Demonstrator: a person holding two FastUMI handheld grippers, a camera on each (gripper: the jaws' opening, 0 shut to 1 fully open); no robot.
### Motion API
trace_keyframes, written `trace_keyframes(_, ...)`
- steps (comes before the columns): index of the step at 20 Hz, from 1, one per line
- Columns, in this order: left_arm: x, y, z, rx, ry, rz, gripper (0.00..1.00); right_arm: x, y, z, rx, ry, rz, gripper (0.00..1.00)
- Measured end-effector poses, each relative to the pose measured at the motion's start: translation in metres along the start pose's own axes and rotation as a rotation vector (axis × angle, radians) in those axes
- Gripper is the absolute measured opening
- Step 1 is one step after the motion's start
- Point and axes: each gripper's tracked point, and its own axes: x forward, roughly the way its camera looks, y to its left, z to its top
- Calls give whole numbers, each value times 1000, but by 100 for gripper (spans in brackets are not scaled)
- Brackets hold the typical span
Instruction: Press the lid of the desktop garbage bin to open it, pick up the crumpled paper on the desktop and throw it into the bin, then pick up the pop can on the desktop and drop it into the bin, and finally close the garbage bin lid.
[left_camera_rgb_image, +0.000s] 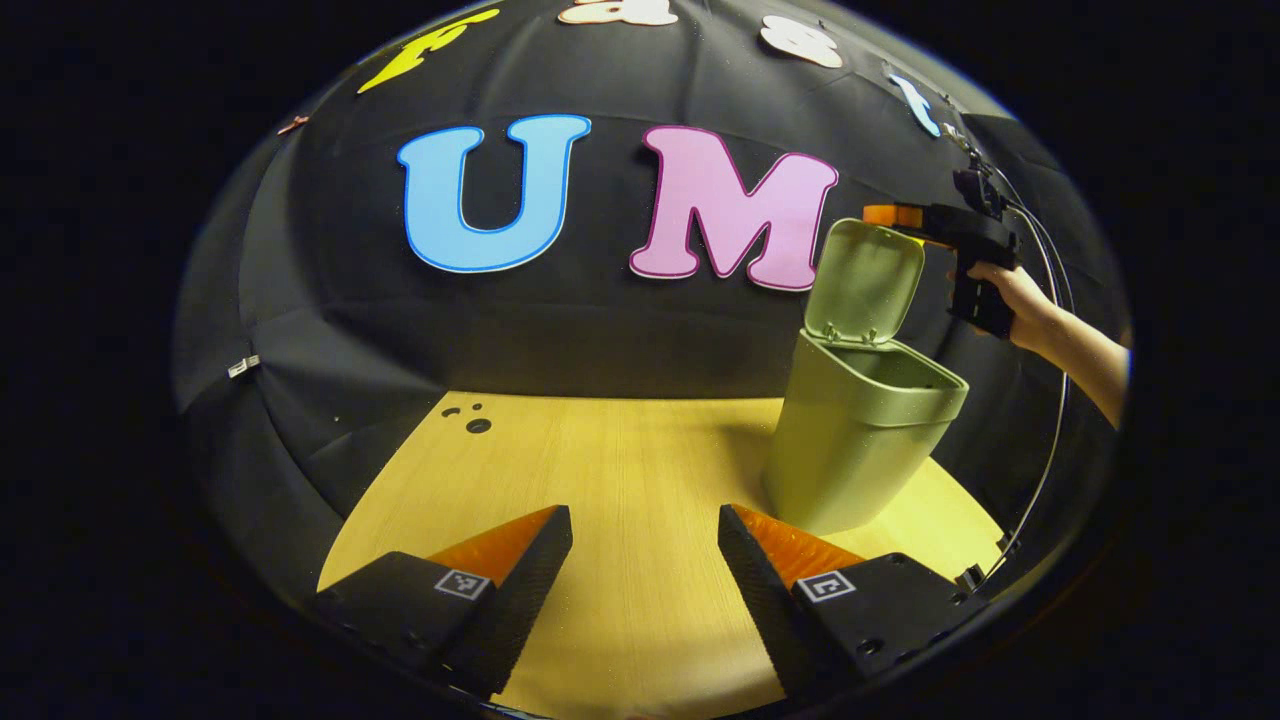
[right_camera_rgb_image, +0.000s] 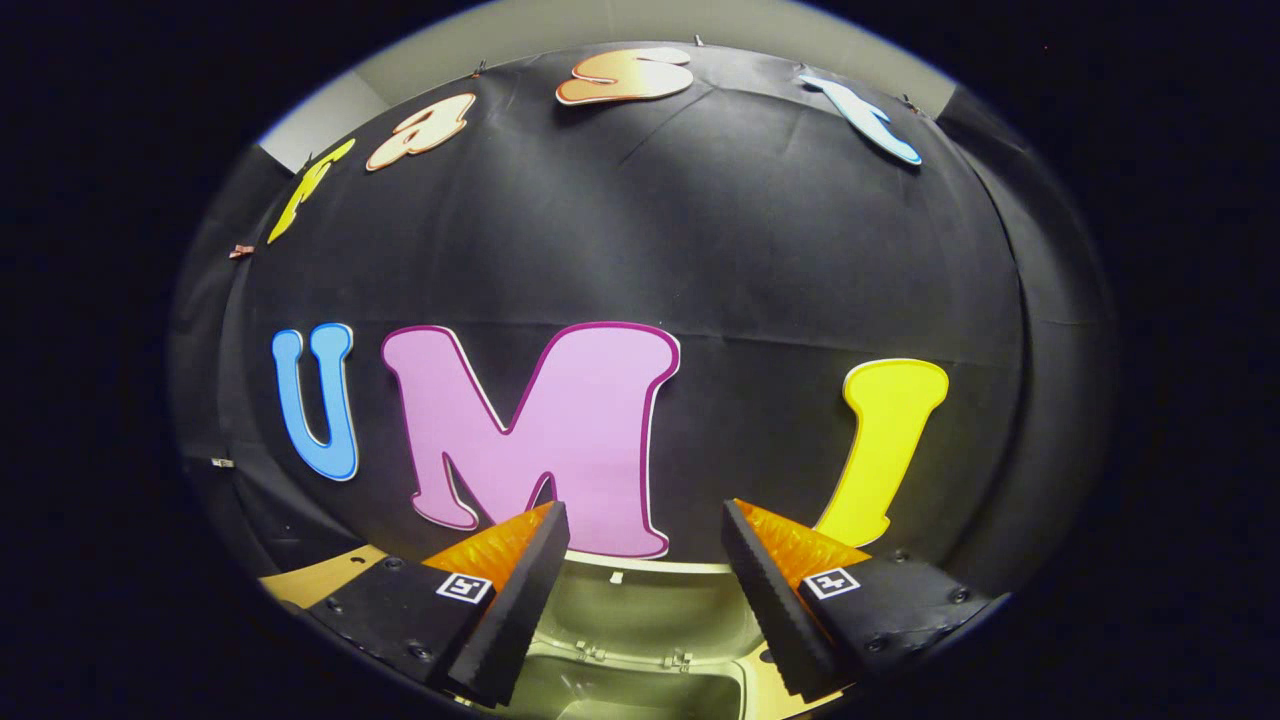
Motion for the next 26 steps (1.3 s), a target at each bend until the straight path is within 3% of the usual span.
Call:
trace_keyframes(6,-21,-8,14,-2,-91,-63,96,-35,12,-12,-74,63,23,96)
trace_keyframes(15,-55,6,-11,36,-59,-66,95,-76,36,-48,-59,147,33,98)
trace_keyframes(26,-66,16,-8,30,-86,-59,96,-82,44,-92,-96,238,19,98)
